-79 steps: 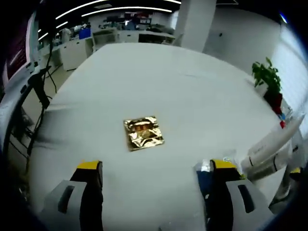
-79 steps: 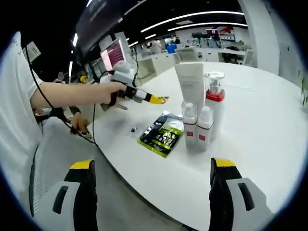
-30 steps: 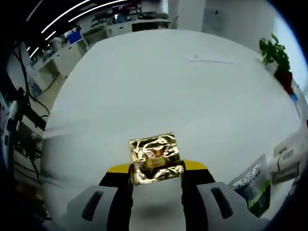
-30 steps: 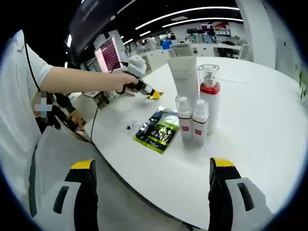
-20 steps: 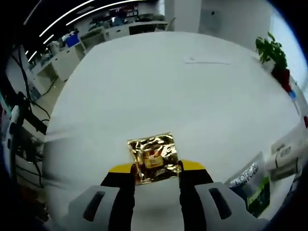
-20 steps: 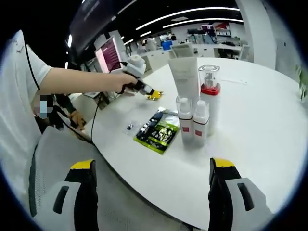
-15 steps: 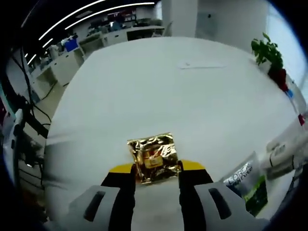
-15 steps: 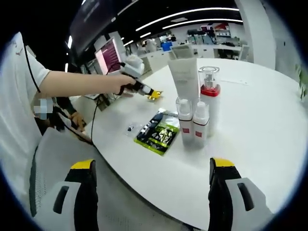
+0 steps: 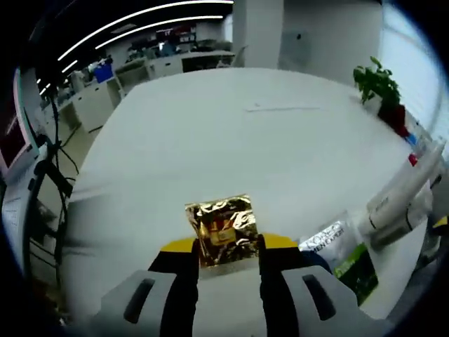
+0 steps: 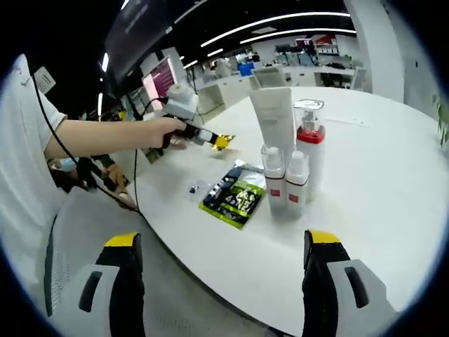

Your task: Arrange the skincare products in the storage area until every visible bottle or jar stands upright without overlapping.

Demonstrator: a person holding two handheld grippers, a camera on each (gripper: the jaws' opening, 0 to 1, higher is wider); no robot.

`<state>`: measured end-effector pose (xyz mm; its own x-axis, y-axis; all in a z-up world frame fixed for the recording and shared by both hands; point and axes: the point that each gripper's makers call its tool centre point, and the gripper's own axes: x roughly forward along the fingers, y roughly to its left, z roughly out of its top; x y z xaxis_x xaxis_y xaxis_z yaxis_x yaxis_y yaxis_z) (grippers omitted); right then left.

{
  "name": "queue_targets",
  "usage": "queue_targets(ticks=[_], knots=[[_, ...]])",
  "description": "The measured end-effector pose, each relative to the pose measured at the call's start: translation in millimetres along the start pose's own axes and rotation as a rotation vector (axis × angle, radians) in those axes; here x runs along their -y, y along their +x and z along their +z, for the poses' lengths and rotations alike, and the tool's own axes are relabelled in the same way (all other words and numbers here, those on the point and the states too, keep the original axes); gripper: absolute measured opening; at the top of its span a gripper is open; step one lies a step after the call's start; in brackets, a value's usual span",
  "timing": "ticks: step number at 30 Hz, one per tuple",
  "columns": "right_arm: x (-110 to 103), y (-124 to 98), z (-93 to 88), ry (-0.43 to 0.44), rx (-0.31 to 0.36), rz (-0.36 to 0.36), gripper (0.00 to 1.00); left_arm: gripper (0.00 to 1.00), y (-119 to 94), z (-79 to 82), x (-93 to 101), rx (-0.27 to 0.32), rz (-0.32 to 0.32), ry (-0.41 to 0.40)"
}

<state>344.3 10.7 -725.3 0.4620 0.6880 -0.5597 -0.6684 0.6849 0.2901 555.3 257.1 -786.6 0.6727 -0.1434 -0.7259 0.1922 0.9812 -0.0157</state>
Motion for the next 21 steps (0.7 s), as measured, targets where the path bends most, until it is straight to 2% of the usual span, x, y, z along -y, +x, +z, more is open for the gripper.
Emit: queue_targets(ticks=[5, 10, 11, 14, 18, 21], knots=[[-1.1, -1.6, 6.4, 0.000, 0.033, 0.011, 0.87, 0.28, -19.9, -0.3, 15.1, 0.038, -0.023, 0.017], [-4.5, -3.3, 11.9, 0.020, 0.057, 0.033, 0.86, 0.28, -40.4, -1.5, 27.4, 0.073, -0.055, 0.016], [-5.9, -4.3, 16.8, 0.055, 0.083, 0.046, 0.85, 0.28, -46.6, -1.8, 31.0, 0.082, -0.059, 0.026], [-5.7, -7.4, 28.8, 0.091, 0.133, 0.065, 0.83, 0.28, -63.8, 1.9, 41.6, 0.107, -0.079, 0.041], [-7.0, -7.2, 40.4, 0.092, 0.158, 0.073, 0.79, 0.28, -79.4, -2.7, 51.2, 0.131, -0.092, 0.058], [-8.9, -4.7, 61.2, 0.129, 0.223, 0.079, 0.77, 0.28, -95.4, -4.9, 64.5, 0.153, -0.108, 0.074]])
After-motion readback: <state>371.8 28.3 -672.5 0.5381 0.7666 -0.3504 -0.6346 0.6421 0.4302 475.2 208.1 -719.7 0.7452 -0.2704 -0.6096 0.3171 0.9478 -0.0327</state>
